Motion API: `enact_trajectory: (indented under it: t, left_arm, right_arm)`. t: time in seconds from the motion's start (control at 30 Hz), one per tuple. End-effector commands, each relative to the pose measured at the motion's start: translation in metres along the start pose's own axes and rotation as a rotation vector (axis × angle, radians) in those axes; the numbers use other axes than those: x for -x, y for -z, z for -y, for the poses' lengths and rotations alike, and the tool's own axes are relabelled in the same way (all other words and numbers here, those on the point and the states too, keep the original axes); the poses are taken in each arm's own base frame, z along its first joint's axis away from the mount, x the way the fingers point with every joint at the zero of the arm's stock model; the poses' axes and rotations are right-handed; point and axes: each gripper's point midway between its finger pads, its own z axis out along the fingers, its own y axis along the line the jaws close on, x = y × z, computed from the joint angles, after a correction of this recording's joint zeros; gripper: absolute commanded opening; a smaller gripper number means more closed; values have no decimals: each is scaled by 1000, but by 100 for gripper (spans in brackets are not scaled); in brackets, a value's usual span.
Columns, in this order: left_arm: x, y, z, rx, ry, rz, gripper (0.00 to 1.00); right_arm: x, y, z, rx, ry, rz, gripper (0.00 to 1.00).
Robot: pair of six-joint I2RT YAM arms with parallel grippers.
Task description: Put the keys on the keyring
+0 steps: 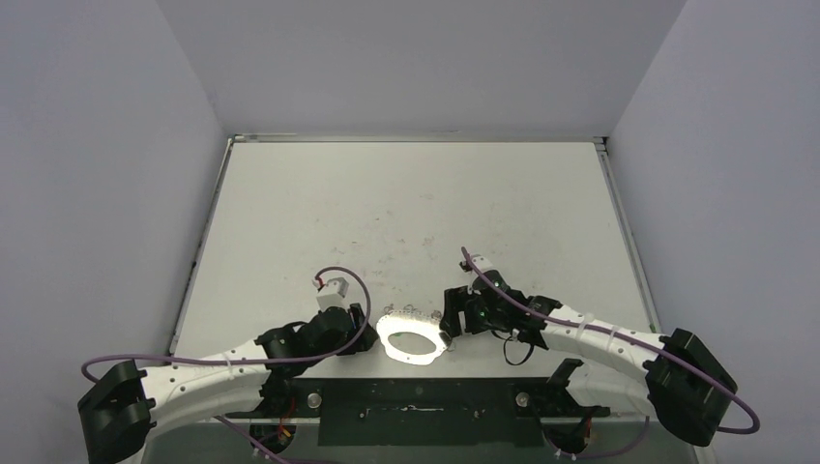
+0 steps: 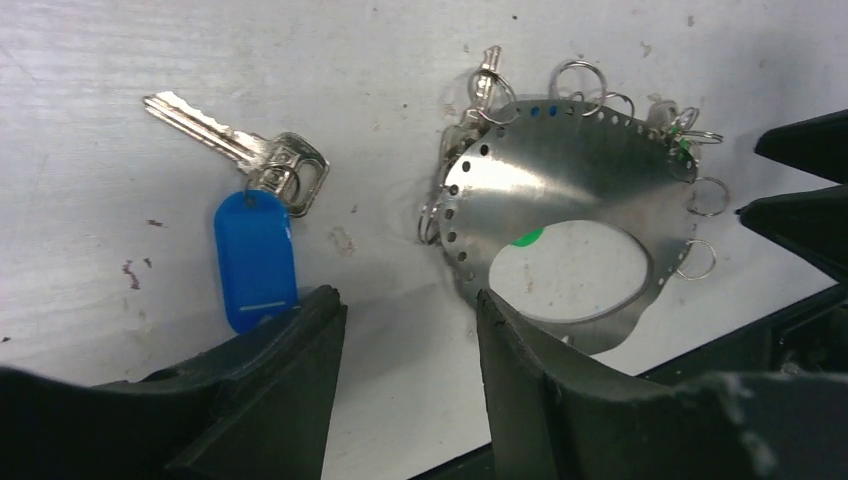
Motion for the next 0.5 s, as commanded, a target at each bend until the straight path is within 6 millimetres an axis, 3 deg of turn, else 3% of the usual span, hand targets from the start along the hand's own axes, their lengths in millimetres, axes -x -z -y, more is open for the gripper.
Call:
enact_trajectory:
  t: [0.0, 0.13, 0.3, 0.47]
  left_arm:
    - [1, -4, 14, -40, 115, -4, 49]
    - [1, -18, 22, -41, 89, -1, 46]
    - [12, -39, 39, -26, 14, 9, 43]
    - [34, -60, 58, -19, -60, -6, 42]
  right_arm:
    - [5, -9, -16, 91, -50, 26, 72]
    - [-9, -20, -14, 101, -65, -16, 59]
    - [-22, -27, -16, 125, -74, -62, 24]
    - [-40, -21, -19, 146, -103, -104, 18]
